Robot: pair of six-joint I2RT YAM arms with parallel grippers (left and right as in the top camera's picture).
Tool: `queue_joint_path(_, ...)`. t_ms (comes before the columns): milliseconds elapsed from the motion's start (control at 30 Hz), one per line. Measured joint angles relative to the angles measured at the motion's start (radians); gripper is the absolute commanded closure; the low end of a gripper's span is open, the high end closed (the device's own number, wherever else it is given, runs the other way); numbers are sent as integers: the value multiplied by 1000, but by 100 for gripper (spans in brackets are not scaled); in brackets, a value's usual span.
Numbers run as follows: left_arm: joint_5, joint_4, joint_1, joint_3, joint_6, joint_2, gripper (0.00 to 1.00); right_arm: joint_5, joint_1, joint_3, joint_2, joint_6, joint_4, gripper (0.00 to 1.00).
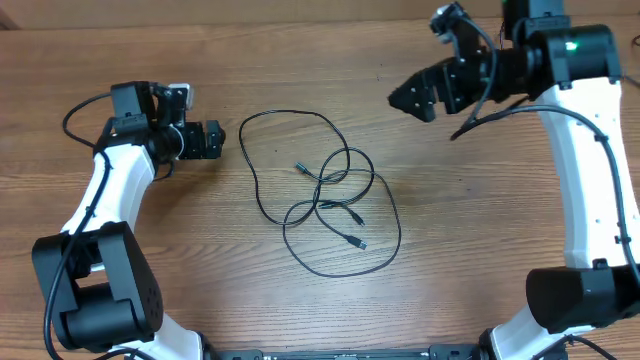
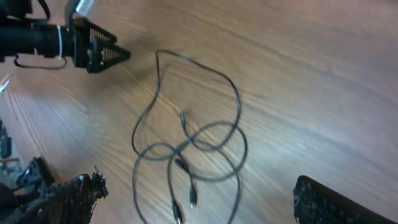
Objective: Untangle cables
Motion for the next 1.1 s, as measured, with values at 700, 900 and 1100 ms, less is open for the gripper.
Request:
queue_joint_path(700, -136, 0, 1, 0, -10, 0, 0, 143, 406, 0, 316, 129, 133, 0)
queue_joint_path(900, -137, 0, 1, 0, -10, 0, 0, 154, 468, 0, 413, 130, 141, 0)
queue_joint_path(1100, -140, 0, 1, 0, -10, 0, 0, 179, 550, 0, 457, 130, 148, 0)
